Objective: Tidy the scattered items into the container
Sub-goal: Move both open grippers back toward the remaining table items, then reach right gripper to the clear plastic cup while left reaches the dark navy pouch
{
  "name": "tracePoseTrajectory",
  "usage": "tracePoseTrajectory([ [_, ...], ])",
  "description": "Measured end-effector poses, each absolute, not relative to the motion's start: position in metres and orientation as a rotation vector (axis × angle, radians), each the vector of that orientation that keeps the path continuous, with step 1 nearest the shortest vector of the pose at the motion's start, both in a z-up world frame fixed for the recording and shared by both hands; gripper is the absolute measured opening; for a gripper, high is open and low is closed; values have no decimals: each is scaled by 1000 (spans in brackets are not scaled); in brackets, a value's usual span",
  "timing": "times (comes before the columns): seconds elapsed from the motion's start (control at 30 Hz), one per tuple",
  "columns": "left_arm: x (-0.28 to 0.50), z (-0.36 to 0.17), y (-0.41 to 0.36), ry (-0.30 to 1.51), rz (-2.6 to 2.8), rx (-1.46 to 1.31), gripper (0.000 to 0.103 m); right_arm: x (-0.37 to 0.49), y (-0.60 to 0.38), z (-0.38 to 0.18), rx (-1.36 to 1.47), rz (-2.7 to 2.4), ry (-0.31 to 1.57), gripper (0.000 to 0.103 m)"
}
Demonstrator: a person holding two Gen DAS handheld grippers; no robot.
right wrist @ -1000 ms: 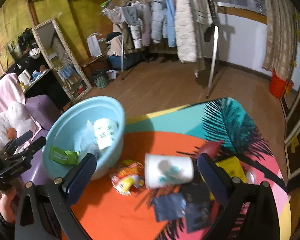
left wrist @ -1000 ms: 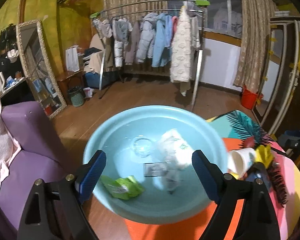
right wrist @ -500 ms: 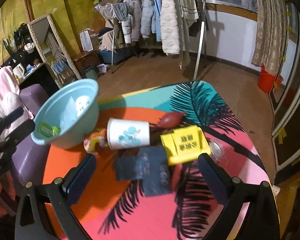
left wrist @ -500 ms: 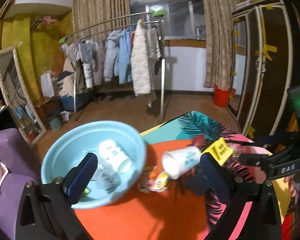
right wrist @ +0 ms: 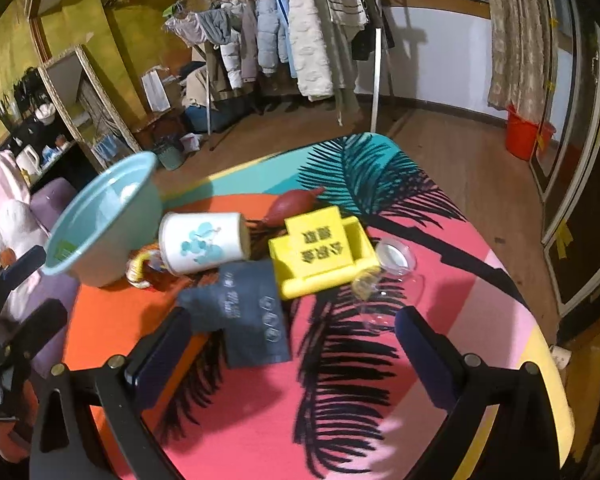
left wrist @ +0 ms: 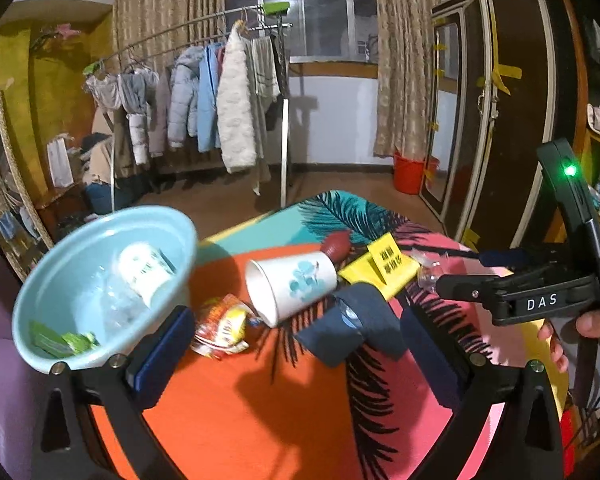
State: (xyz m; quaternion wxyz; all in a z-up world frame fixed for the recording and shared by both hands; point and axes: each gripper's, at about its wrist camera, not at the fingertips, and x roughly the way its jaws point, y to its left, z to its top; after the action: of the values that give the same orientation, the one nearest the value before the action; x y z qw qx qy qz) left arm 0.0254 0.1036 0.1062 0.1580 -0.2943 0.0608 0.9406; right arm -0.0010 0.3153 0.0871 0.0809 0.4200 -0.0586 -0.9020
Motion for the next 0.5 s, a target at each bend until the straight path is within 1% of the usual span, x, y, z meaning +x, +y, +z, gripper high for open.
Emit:
tracePoseTrajectory([
  [0.27,18,87,117,163,2659,-836,103,2,327,61,1247,-2744,-47,103],
  [0.5,8,70,128,155,2603,-879,103,-10,346,42,1278,-2747,-84,103],
])
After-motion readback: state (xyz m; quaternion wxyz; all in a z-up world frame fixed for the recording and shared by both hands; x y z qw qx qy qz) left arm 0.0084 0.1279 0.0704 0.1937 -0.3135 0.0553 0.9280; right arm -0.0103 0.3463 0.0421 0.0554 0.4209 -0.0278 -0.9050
